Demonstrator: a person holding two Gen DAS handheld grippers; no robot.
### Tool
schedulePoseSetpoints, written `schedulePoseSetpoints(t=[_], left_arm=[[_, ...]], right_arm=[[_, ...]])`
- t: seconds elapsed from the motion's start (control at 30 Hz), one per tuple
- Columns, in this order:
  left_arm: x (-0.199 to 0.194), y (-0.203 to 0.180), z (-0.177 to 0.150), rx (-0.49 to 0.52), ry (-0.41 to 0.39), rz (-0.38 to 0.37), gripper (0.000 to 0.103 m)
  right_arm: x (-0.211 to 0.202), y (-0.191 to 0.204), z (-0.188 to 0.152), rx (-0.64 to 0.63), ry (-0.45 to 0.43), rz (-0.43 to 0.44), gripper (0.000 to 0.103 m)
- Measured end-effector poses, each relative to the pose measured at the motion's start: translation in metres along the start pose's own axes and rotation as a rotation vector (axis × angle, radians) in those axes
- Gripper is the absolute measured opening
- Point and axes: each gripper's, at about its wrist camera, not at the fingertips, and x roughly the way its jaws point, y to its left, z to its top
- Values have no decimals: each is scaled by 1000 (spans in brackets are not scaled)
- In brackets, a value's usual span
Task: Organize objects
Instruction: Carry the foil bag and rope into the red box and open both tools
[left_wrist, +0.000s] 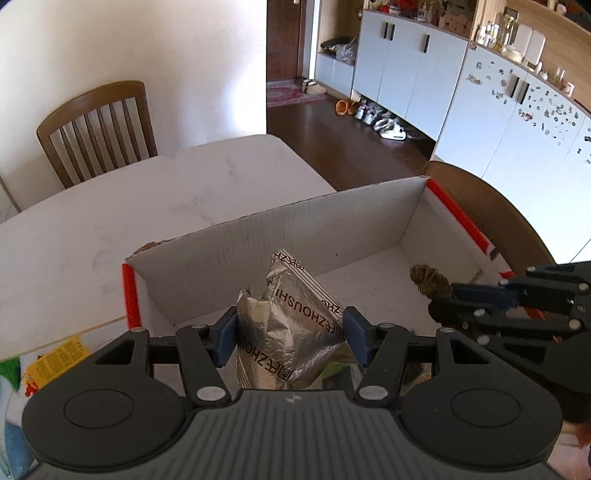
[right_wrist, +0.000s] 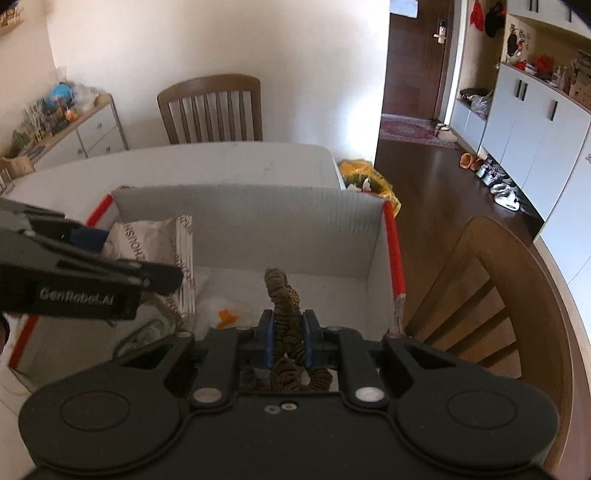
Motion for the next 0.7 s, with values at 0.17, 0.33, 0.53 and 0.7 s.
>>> schedulePoseSetpoints(t=[0.17, 0.33, 0.53, 0.7], left_arm=[[20, 4, 3, -27, 37, -8, 59], [28, -1, 1, -18, 52, -17, 59], [40, -3, -1, -27, 88, -28, 60], [43, -1, -2, -39, 95, -27, 62]], right_arm=[[13, 2, 0, -34, 37, 1, 14], [22, 7, -4, -74, 71, 14, 14], [29, 8, -11, -97, 120, 28, 15], [28, 8, -13, -99, 128, 42, 21]])
